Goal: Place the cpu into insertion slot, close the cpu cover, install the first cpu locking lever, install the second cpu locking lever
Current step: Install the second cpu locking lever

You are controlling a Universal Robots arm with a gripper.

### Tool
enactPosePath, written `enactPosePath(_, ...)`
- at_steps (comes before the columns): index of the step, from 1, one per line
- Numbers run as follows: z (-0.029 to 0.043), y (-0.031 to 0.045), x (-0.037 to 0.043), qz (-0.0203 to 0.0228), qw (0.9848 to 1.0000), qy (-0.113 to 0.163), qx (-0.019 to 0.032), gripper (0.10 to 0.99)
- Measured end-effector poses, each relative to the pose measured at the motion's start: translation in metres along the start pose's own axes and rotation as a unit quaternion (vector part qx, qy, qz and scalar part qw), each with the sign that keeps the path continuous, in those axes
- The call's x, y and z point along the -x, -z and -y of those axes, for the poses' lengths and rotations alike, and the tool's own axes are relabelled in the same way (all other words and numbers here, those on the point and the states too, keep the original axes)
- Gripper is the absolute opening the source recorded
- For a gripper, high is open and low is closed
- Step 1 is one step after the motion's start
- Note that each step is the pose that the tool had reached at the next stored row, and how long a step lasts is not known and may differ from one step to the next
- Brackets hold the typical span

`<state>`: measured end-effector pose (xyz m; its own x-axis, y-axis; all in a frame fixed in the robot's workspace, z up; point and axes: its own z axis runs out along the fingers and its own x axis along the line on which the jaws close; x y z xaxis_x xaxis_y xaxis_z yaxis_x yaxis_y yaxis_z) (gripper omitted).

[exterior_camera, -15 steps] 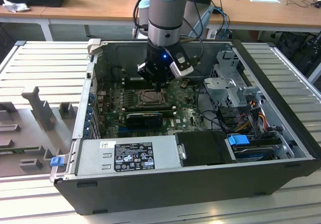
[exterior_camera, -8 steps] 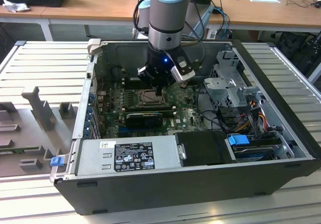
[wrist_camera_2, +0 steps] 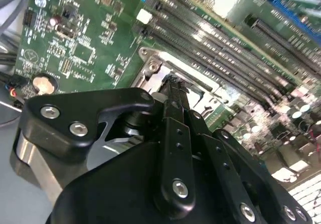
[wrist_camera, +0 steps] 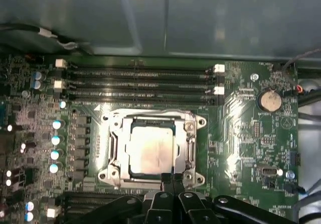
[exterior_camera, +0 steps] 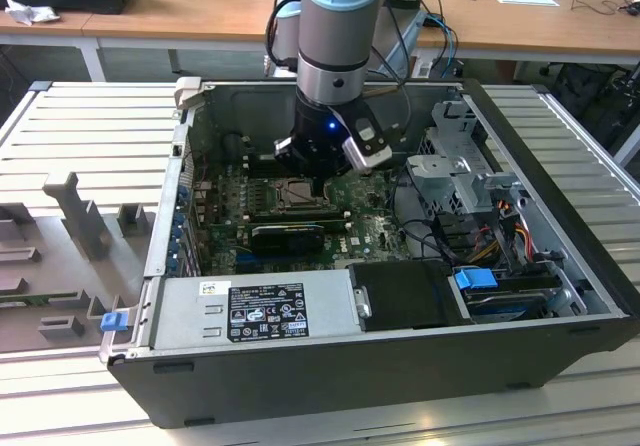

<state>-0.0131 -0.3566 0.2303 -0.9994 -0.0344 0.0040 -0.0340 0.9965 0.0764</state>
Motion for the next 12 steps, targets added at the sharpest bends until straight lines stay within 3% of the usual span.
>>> enactPosePath(2, 0.0055, 0.0004, -0.0002, -0.0011, 1.0, 0.0, 0.0001, 0.106)
enactPosePath(4, 0.0159, 0.0011, -0.0009, -0.0012, 1.0, 0.0, 0.0024, 0.106)
enactPosePath(6, 0.0159, 0.001, -0.0064, -0.001, 1.0, 0.0, 0.0089, 0.106)
enactPosePath(8, 0.016, 0.0007, -0.0134, -0.0006, 0.9998, 0.001, 0.0191, 0.106)
enactPosePath(12, 0.0186, 0.0005, -0.0274, -0.0005, 0.9997, 0.001, 0.024, 0.106)
